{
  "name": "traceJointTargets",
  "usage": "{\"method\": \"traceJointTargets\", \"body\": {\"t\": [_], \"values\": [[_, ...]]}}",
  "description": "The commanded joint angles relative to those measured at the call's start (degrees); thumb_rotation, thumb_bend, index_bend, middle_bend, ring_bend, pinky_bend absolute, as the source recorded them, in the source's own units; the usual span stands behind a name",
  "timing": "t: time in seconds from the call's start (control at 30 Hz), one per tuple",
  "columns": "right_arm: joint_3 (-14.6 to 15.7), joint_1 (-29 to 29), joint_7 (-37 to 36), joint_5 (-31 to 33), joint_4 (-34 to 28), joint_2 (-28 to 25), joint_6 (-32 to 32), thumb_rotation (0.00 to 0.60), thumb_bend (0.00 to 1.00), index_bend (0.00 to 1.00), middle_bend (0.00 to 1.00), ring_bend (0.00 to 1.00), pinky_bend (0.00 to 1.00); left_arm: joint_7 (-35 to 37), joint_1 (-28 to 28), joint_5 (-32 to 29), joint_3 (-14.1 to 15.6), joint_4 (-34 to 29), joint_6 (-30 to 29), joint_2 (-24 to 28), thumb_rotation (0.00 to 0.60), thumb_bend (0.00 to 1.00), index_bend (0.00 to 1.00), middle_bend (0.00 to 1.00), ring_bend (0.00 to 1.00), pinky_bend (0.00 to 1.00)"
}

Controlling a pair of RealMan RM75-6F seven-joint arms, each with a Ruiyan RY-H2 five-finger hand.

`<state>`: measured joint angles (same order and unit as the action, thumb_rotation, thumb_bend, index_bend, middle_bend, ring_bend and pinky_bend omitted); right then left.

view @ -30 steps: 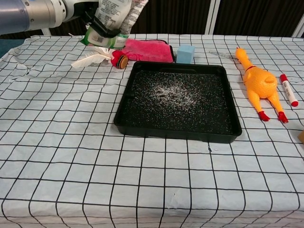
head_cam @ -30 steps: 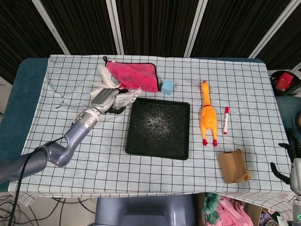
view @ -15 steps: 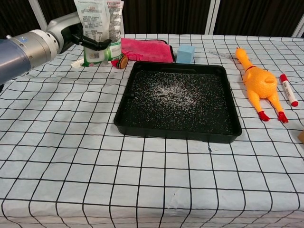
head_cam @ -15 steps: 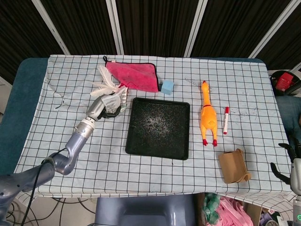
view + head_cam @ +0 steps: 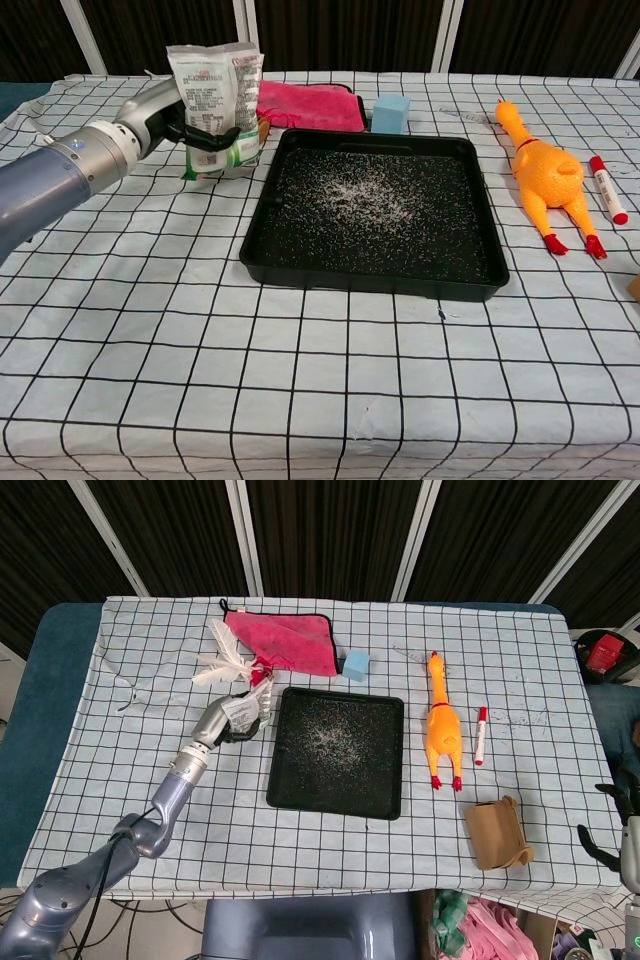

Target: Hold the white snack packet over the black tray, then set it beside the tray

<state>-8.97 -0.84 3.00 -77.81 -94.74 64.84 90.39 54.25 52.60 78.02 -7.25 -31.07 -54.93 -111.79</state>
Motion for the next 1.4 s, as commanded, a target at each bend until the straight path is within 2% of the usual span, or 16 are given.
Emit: {"method": "traceJointTargets", "body": {"t": [0.03, 0.53, 0.83, 0.93, 1.03, 1.17, 1.4], "values": [[0.0, 0.0, -0.1, 0.1, 0.0, 0.0, -0.1, 0.6, 0.23, 0.29, 0.09, 0.14, 0.26, 2.6, 0.5, 1.3, 0.1, 3.7, 1.2, -2.7, 0.6, 0.52, 0.39, 0.42, 0.32, 0.47], [-0.1, 0.0, -0.2, 0.2, 0.1, 0.0, -0.1, 0.6, 0.23, 0.29, 0.09, 0.14, 0.26, 6.7, 1.9, 2.3, -0.7, 13.7, 3.5, -9.2, 0.6, 0.52, 0.39, 0.41, 0.31, 0.46], [-0.2, 0.0, -0.2, 0.4, 0.1, 0.0, -0.3, 0.6, 0.23, 0.29, 0.09, 0.14, 0.26, 8.0, 2.4, 3.0, -0.6, 15.6, 3.5, -10.3, 0.6, 0.51, 0.38, 0.4, 0.3, 0.46], [-0.2, 0.0, -0.2, 0.5, 0.1, 0.0, -0.3, 0.6, 0.23, 0.29, 0.09, 0.14, 0.26, 8.1, 2.3, 3.5, -0.2, 16.0, 3.7, -10.4, 0.6, 0.48, 0.34, 0.37, 0.27, 0.42], [-0.2, 0.0, -0.2, 0.6, 0.1, 0.0, -0.3, 0.6, 0.23, 0.29, 0.09, 0.14, 0.26, 8.1, 2.1, 4.3, 0.7, 16.3, 4.0, -10.3, 0.6, 0.4, 0.26, 0.31, 0.2, 0.36], [-0.2, 0.0, -0.3, 0.6, 0.1, 0.0, -0.3, 0.6, 0.23, 0.29, 0.09, 0.14, 0.26, 7.7, 1.7, 5.3, 1.7, 16.5, 4.2, -9.7, 0.6, 0.32, 0.18, 0.21, 0.09, 0.24], [-0.2, 0.1, -0.2, 0.4, 0.2, 0.1, -0.3, 0.6, 0.23, 0.29, 0.09, 0.14, 0.26, 6.5, 0.5, 5.7, 1.9, 15.5, 2.3, -8.0, 0.6, 0.3, 0.14, 0.15, 0.05, 0.18]]}}
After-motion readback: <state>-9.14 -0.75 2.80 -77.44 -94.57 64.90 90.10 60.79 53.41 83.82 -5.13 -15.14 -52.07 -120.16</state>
